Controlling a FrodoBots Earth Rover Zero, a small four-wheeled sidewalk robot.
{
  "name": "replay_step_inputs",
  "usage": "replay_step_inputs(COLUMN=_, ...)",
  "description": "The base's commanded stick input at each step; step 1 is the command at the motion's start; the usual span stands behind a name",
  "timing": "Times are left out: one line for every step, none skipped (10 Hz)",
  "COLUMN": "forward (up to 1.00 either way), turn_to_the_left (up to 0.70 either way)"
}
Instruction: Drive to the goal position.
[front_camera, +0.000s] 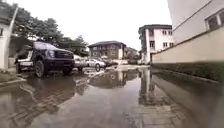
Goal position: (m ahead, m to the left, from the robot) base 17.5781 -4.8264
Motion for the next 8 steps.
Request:
replay_step_inputs(forward=0.7, turn_to_the_left=-0.35)
replay_step_inputs(forward=0.7, turn_to_the_left=-0.35)
replay_step_inputs(forward=0.7, turn_to_the_left=-0.35)
replay_step_inputs(forward=0.7, turn_to_the_left=-0.35)
replay_step_inputs(forward=0.7, turn_to_the_left=-0.35)
replay_step_inputs(forward=0.7, turn_to_the_left=-0.35)
replay_step_inputs(forward=0.7, turn_to_the_left=-0.35)
replay_step_inputs(forward=0.7, turn_to_the_left=-0.35)
